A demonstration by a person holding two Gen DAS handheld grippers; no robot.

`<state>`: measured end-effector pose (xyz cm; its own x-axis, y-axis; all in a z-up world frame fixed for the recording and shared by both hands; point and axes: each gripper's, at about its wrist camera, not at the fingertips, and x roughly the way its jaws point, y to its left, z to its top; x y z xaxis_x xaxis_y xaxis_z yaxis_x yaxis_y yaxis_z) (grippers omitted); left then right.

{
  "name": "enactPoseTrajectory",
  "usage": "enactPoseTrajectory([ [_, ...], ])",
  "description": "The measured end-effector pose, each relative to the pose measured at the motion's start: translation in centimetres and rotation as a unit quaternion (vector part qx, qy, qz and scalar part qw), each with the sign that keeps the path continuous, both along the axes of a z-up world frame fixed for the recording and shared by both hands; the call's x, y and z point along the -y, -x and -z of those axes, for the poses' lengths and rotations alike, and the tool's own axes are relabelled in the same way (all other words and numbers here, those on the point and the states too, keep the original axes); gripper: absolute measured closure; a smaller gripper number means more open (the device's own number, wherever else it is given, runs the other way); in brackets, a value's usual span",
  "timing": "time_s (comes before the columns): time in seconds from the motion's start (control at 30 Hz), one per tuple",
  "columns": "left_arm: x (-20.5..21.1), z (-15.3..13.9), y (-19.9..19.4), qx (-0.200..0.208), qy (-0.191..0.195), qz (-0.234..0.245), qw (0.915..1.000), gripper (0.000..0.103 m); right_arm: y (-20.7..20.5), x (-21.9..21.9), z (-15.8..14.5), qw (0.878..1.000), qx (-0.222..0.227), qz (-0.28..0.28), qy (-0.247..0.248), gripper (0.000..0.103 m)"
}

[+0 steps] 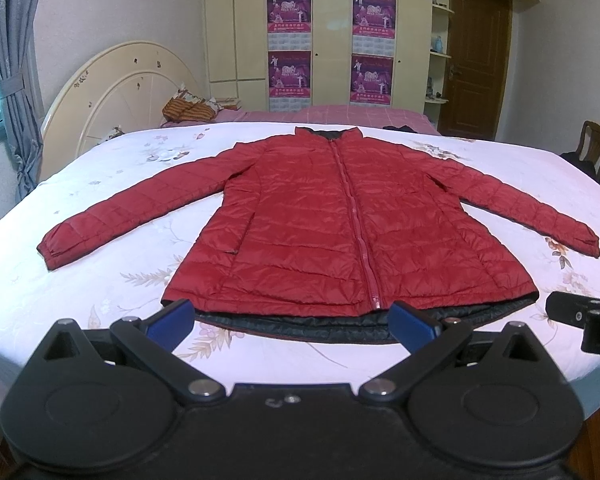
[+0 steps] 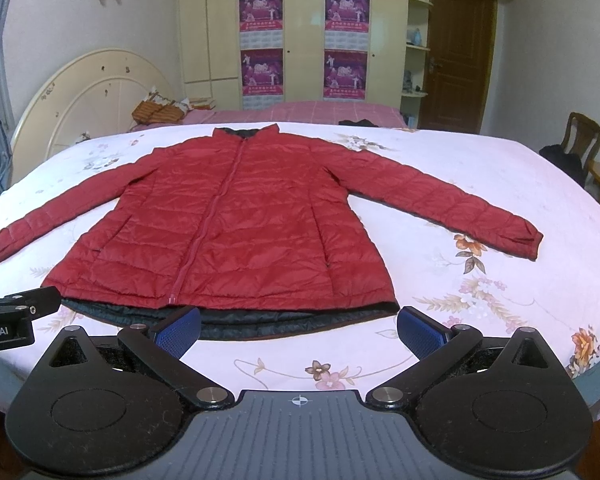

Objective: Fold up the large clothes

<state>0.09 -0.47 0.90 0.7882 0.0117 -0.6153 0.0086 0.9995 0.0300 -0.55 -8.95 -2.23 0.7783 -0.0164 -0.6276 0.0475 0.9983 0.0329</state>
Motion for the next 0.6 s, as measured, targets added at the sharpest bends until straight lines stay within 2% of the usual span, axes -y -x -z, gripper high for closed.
enactPoseTrajectory([
  [0.6,-0.03,-0.16,0.17,0.001,0.001,-0.001,1.0,0.0,0.03,-0.12,-0.05,1.0,0.001,-0.003,0.003,0.0],
])
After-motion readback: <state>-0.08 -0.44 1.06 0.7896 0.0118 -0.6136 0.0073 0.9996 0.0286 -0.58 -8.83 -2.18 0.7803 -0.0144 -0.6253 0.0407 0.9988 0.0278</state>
